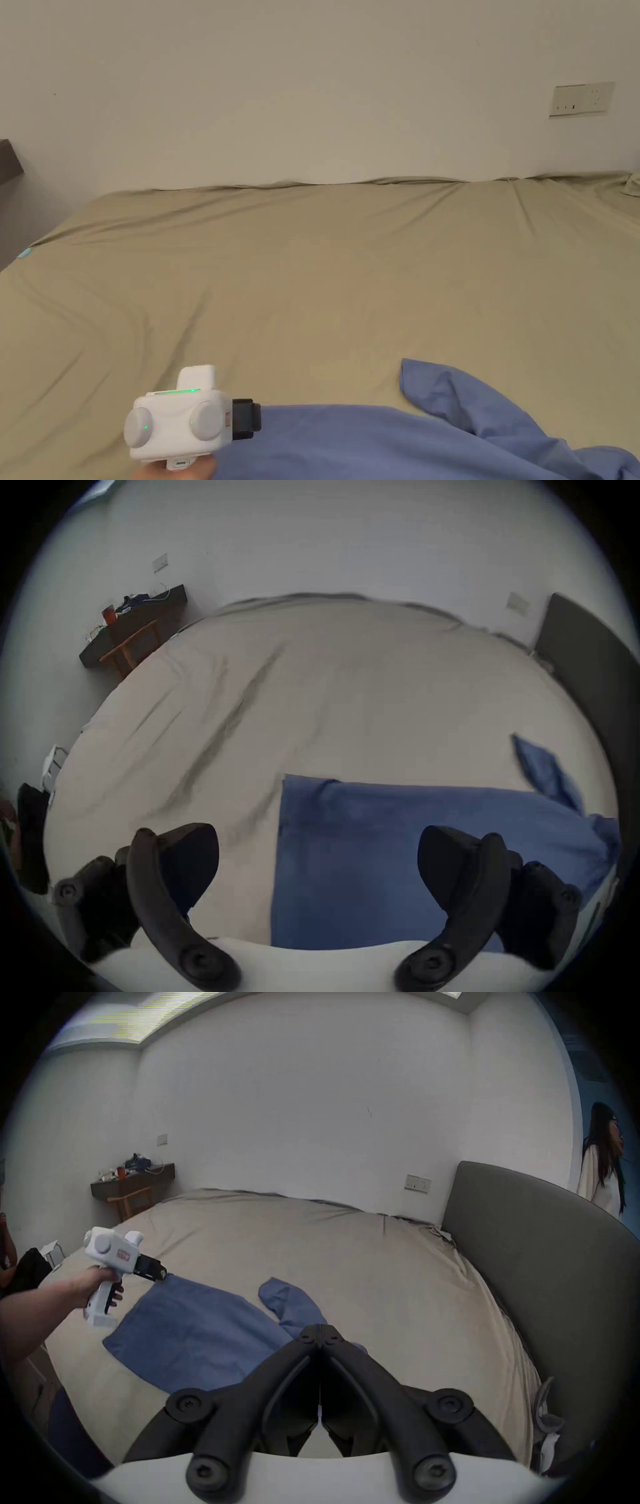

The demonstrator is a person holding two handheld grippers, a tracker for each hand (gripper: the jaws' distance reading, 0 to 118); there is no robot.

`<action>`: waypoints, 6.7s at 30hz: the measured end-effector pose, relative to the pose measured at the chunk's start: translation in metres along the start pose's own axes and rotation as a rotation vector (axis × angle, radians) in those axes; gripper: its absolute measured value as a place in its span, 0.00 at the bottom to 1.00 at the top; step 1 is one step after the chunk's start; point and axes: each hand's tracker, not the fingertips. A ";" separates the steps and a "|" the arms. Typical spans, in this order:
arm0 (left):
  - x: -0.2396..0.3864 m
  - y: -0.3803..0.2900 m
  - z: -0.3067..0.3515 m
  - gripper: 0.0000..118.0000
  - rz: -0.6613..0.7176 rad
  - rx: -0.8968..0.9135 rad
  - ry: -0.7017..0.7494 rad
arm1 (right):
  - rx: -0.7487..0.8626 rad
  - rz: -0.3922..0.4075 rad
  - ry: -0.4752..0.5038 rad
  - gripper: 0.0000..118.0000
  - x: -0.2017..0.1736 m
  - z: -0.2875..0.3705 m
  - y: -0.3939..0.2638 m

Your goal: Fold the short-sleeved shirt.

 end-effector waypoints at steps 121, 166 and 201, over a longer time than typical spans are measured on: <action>-0.098 -0.111 0.171 0.04 0.277 0.083 -0.228 | -0.233 -0.117 0.136 0.03 0.016 -0.024 -0.067; -0.051 -0.228 0.213 0.00 0.117 0.034 -0.091 | -0.155 -0.081 0.198 0.03 -0.048 0.032 -0.051; 0.142 0.099 -0.047 1.00 -0.131 0.086 -0.161 | -0.341 -0.127 0.114 0.03 0.006 -0.013 -0.103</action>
